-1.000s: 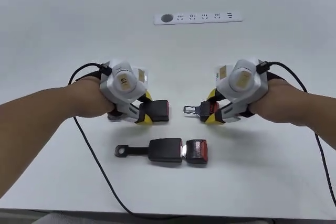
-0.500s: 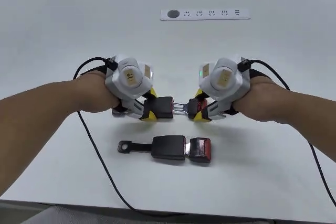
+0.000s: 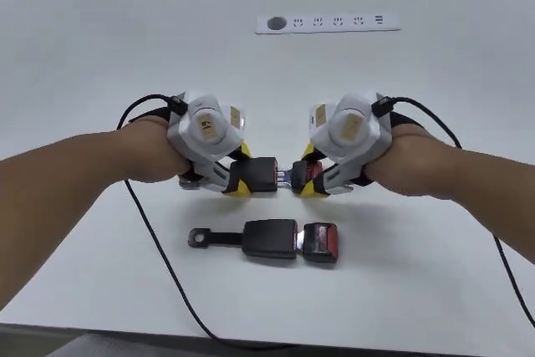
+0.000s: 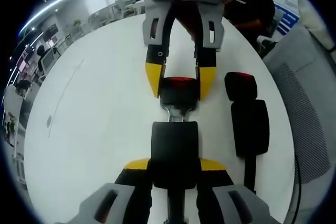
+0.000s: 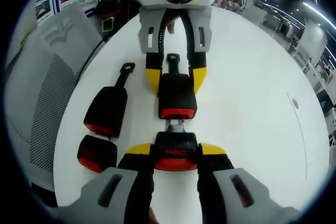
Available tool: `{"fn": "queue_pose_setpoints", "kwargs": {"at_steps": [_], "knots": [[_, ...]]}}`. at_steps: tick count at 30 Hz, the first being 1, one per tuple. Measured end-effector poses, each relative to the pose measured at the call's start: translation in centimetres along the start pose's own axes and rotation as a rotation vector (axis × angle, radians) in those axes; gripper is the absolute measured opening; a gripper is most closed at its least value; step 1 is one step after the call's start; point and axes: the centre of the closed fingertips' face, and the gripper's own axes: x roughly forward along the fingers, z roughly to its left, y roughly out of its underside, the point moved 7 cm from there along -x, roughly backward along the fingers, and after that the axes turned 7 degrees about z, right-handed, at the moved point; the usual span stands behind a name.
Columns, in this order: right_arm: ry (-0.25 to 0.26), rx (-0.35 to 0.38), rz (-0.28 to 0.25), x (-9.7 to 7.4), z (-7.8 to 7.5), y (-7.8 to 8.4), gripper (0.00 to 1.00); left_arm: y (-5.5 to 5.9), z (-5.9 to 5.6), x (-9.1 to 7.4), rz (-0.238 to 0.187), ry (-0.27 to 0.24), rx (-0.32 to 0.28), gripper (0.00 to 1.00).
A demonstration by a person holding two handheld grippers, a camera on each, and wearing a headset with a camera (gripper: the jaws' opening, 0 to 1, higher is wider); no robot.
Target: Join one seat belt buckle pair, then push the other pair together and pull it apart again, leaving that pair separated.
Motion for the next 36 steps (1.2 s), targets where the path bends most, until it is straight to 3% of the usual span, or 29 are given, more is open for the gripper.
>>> {"fn": "queue_pose_setpoints", "kwargs": {"at_steps": [11, 23, 36], "knots": [[-0.006, 0.008, -0.017, 0.4, -0.2, -0.5, 0.29, 0.1, -0.2, -0.2, -0.034, -0.007, -0.007, 0.32], [0.001, 0.003, -0.014, 0.8, 0.1, -1.5, 0.29, 0.1, 0.1, -0.1, -0.023, 0.000, 0.006, 0.31], [0.010, 0.007, -0.004, 0.8, 0.0, -1.5, 0.30, 0.2, 0.2, 0.0, -0.012, 0.004, 0.008, 0.32]]}}
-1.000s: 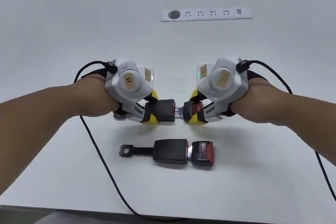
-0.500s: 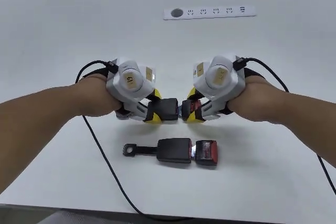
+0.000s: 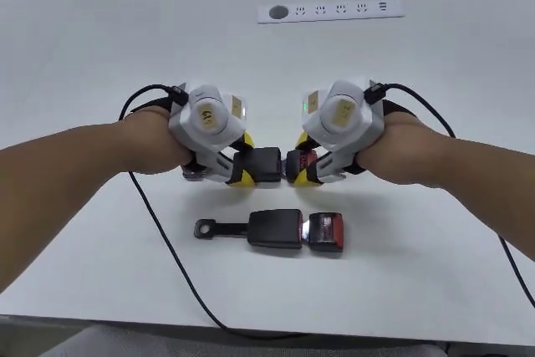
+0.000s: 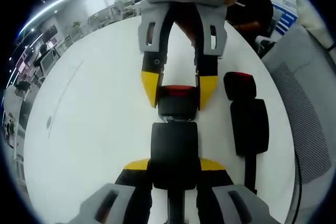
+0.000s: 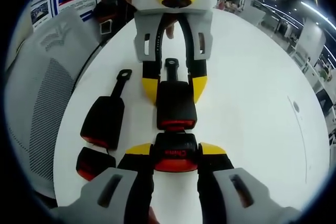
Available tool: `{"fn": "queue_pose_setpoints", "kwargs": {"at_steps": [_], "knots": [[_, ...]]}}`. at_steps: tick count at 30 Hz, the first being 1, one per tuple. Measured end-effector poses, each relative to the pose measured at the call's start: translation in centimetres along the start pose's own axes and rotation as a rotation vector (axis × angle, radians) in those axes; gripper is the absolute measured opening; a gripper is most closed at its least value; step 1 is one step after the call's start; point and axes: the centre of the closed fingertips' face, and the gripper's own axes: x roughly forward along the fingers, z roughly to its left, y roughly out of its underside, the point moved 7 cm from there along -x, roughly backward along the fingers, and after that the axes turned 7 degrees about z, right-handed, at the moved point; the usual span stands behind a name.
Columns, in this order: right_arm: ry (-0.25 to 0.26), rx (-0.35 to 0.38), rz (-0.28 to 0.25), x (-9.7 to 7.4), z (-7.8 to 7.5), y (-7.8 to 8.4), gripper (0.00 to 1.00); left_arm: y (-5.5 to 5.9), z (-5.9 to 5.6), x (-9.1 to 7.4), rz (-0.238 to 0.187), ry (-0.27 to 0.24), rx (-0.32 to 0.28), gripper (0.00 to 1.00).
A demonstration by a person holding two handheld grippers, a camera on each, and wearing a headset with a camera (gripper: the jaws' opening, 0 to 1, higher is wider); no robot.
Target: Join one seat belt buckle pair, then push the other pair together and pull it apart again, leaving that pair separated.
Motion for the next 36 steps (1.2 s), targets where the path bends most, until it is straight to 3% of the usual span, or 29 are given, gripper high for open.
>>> {"fn": "queue_pose_setpoints", "kwargs": {"at_steps": [8, 16, 19, 26, 36], "knots": [[0.011, 0.012, 0.011, -0.7, 0.2, 1.2, 0.31, -0.3, -0.5, -0.3, -0.006, -0.001, -0.001, 0.32], [0.021, 0.012, -0.015, -0.7, 0.5, 1.7, 0.32, -0.4, -0.5, -0.4, -0.019, -0.001, 0.005, 0.32], [0.027, 0.021, 0.015, -1.0, 0.5, 2.2, 0.32, -0.4, -0.4, -0.3, -0.013, -0.004, 0.007, 0.32], [0.038, 0.013, 0.014, -2.1, 1.2, 3.9, 0.32, -0.4, -0.5, -0.2, 0.002, -0.009, 0.004, 0.32], [0.053, 0.003, 0.093, -3.4, 0.6, 7.2, 0.34, -0.3, -0.6, -0.2, 0.000, -0.012, 0.007, 0.33]]}}
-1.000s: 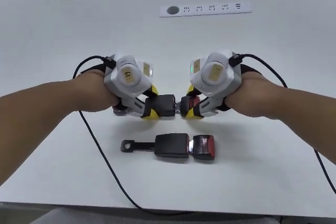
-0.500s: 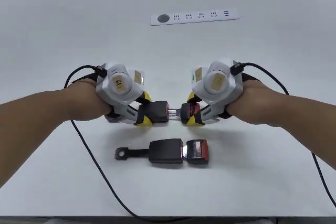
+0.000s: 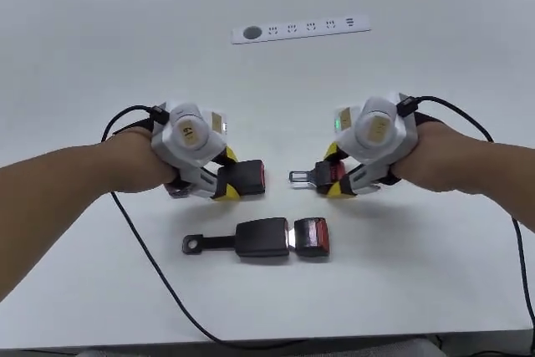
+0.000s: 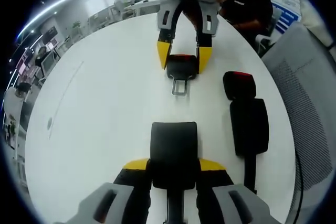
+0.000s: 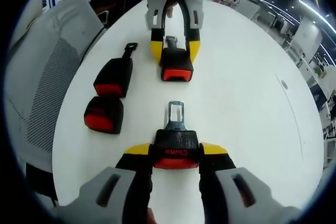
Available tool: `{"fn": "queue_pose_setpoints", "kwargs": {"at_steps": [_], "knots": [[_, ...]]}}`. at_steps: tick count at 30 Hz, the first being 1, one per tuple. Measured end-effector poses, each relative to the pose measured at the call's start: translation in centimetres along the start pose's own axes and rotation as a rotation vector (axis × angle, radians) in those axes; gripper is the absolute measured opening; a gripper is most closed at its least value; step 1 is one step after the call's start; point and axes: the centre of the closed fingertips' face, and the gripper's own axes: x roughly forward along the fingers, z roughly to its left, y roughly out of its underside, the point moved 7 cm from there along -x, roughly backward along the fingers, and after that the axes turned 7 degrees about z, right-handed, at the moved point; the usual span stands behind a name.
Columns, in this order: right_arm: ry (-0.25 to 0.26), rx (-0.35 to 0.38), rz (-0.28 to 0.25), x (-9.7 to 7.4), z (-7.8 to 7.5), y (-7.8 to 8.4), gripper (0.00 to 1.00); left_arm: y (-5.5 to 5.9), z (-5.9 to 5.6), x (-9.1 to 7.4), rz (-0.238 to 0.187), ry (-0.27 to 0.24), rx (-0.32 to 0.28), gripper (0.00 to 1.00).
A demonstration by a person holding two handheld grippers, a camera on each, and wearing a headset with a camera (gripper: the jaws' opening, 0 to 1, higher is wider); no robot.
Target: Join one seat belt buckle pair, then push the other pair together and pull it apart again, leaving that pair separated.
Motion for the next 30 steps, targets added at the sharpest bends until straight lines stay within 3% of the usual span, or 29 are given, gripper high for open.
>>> {"fn": "queue_pose_setpoints", "kwargs": {"at_steps": [4, 11, 15, 18, 21, 23, 26, 27, 30], "knots": [[-0.028, 0.075, -0.003, -0.1, 0.2, 0.3, 0.35, 0.1, 0.1, 0.1, -0.002, -0.002, -0.001, 0.33], [-0.015, 0.077, -0.005, -0.2, 0.0, 0.2, 0.38, 0.0, 0.1, 0.1, 0.004, 0.002, -0.005, 0.33], [0.036, 0.103, 0.016, -0.3, -0.4, 0.1, 0.47, 0.2, 0.3, 0.4, 0.007, 0.009, -0.030, 0.34], [0.045, 0.173, 0.002, -0.5, 0.0, 0.2, 0.53, 0.6, 0.3, 0.2, 0.021, -0.016, -0.045, 0.44], [0.069, 0.257, -0.065, -1.9, 0.6, -0.4, 0.55, 0.8, 0.2, -1.1, -0.013, -0.044, -0.084, 0.45], [0.082, 0.326, -0.158, -3.2, 1.4, -0.9, 0.60, 0.4, -0.3, -2.9, -0.053, -0.091, -0.119, 0.46], [0.093, 0.372, -0.163, -3.8, 2.6, -0.4, 0.70, 0.2, -1.7, -4.6, -0.116, -0.139, -0.159, 0.49], [0.097, 0.364, -0.161, -4.0, 3.0, -0.5, 0.73, 0.3, -2.1, -5.2, -0.138, -0.180, -0.179, 0.55], [0.129, 0.371, -0.190, -4.7, 4.3, -0.7, 0.79, 0.8, -3.7, -5.8, -0.177, -0.183, -0.238, 0.62]]}}
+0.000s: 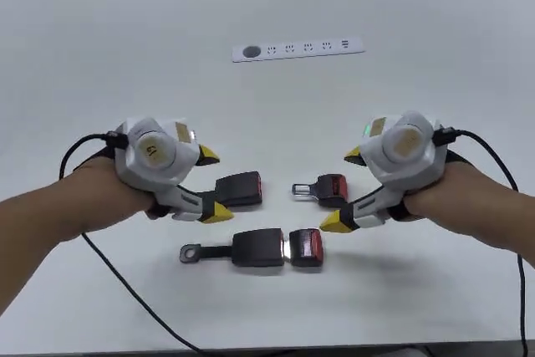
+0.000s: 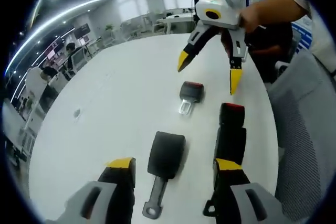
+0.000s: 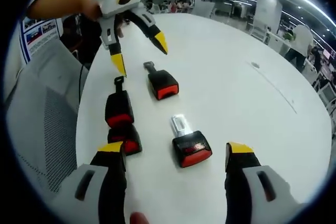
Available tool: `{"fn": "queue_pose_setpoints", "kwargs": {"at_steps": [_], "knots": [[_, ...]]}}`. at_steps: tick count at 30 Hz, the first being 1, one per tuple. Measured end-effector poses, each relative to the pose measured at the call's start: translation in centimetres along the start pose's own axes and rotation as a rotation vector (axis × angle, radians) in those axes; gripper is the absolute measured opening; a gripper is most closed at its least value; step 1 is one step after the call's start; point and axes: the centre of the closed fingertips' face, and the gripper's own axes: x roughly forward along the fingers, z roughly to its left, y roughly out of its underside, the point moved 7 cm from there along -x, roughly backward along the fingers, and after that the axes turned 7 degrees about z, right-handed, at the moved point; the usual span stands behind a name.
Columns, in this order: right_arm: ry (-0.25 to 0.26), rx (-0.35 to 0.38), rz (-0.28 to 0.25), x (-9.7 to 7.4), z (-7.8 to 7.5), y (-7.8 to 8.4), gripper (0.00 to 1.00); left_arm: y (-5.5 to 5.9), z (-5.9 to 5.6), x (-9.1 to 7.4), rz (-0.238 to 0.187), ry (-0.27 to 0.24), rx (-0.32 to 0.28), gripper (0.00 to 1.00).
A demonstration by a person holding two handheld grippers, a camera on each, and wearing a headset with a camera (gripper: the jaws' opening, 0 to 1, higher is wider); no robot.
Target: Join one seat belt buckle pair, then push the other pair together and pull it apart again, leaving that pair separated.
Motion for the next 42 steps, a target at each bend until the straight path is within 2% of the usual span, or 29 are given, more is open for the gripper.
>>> {"fn": "queue_pose_setpoints", "kwargs": {"at_steps": [2, 5, 6, 9, 13, 15, 18, 21, 24, 28, 29, 31, 34, 37, 42], "knots": [[0.005, 0.011, -0.008, -0.7, 0.8, -0.1, 0.82, 0.9, -1.1, -0.5, -0.008, 0.005, -0.023, 0.65], [0.016, 0.011, -0.047, -1.9, 2.3, -0.4, 0.87, 2.1, -2.7, -1.1, -0.003, -0.005, -0.056, 0.77], [0.011, 0.014, -0.055, -2.1, 2.7, -0.3, 0.87, 2.8, -3.1, -1.3, 0.000, -0.022, -0.088, 0.82], [0.016, 0.026, -0.077, -2.8, 3.3, 0.3, 0.91, 3.5, -4.2, -2.1, -0.013, -0.038, -0.136, 0.87], [0.039, 0.022, -0.066, -3.6, 3.4, 1.5, 0.94, 5.1, -4.8, -3.2, -0.001, -0.059, -0.210, 0.91], [0.044, 0.025, -0.063, -4.1, 3.6, 2.1, 0.97, 5.6, -5.4, -3.6, 0.018, -0.044, -0.255, 0.95], [0.042, 0.047, -0.059, -4.5, 3.7, 2.9, 1.00, 5.9, -5.4, -4.2, 0.008, -0.061, -0.268, 0.98], [0.058, 0.065, -0.060, -4.9, 3.8, 3.6, 1.00, 6.7, -5.1, -4.8, -0.001, -0.096, -0.321, 1.00], [0.058, 0.081, -0.059, -5.4, 4.3, 4.0, 1.00, 7.0, -5.4, -5.4, -0.030, -0.118, -0.318, 1.00], [0.071, 0.076, -0.062, -5.6, 5.1, 4.1, 1.00, 7.2, -6.2, -5.7, -0.039, -0.129, -0.311, 1.00], [0.073, 0.077, -0.063, -5.6, 5.0, 4.1, 1.00, 7.2, -6.3, -5.8, -0.054, -0.133, -0.306, 1.00], [0.081, 0.079, -0.069, -5.6, 5.0, 4.2, 1.00, 7.5, -6.4, -5.8, -0.057, -0.130, -0.313, 1.00], [0.051, 0.156, -0.068, -5.2, 5.3, 4.8, 1.00, 7.4, -7.0, -5.9, -0.073, -0.108, -0.283, 1.00], [0.073, 0.133, -0.055, -5.4, 5.3, 5.0, 1.00, 7.5, -7.0, -5.9, -0.078, -0.107, -0.291, 1.00], [0.068, 0.124, -0.053, -5.7, 5.9, 4.8, 1.00, 7.3, -7.3, -6.1, -0.088, -0.108, -0.309, 1.00]]}}
